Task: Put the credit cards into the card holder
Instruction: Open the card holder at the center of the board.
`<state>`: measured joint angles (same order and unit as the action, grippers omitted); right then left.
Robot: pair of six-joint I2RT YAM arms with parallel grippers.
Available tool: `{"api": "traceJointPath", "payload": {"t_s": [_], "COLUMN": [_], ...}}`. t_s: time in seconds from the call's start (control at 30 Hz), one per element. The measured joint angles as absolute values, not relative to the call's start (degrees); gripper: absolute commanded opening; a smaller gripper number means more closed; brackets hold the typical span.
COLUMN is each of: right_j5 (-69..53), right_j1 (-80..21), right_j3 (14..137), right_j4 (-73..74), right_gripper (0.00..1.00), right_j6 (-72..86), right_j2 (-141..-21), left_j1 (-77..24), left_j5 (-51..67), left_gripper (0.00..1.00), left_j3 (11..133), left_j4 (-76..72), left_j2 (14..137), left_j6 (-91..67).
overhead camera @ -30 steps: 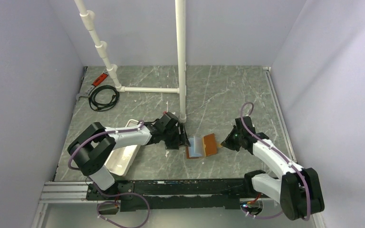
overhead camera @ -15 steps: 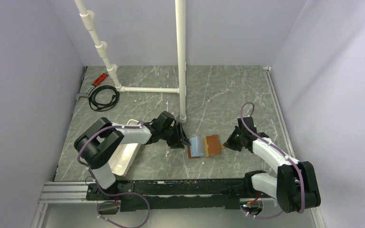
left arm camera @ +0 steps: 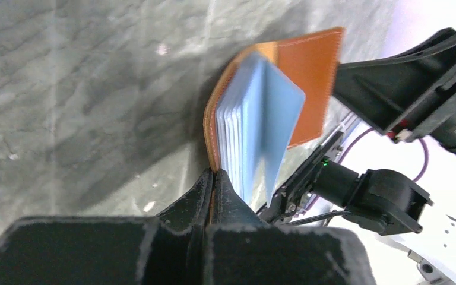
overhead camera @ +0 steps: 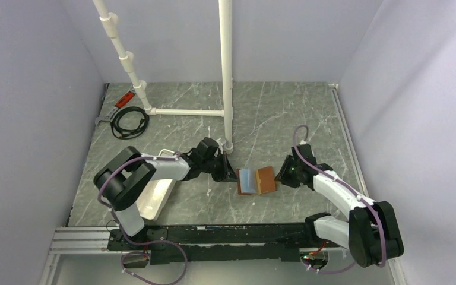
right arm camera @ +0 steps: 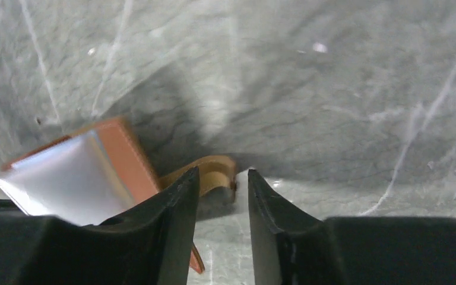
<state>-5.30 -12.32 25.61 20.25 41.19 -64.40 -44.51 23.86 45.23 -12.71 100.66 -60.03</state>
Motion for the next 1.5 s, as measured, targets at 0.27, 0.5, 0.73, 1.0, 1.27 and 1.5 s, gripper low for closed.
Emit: {"api": "traceJointPath", "payload": {"t_s": [0.27,0.5,0.73,1.0,1.27,1.5], "right_j5": [8.51,2.02,-6.66,-6.74,-6.28,-5.50], "right_j1": [-27.16,-32.73,-34.26,-36.42,-36.42,-36.42], "right_j3": [39.51,43.46,41.71,41.12,41.08,41.08], "right_j4": [30.48,29.12,24.34,22.70,22.15,22.20], "right_gripper": [0.71,0.71,0.76,0.71,0.72,0.70], "right_j6": [37.36,31.62,30.30,28.75,28.60,28.53], "right_j2": [-63.59,-60.93,-68.93,-73.08,-73.78,-71.79], "left_j1": [-44.56,-44.56,-44.56,-44.56,-44.56,-44.56], "left_j5": [22.15,22.24,22.61,22.70,22.87,23.18], "left_gripper": [0.00,0.00,0.00,0.00,0.00,0.00], "left_j3": [47.97,48.86,48.88,48.88,48.88,48.88], "left_j4": [-8.82,-5.13,-4.82,-4.82,-4.82,-4.86], "left_j2": [94.00,94.13,94.39,94.39,94.39,94.41], "left_j6": [-56.66,-55.77,-55.59,-55.59,-55.57,-55.57]}}
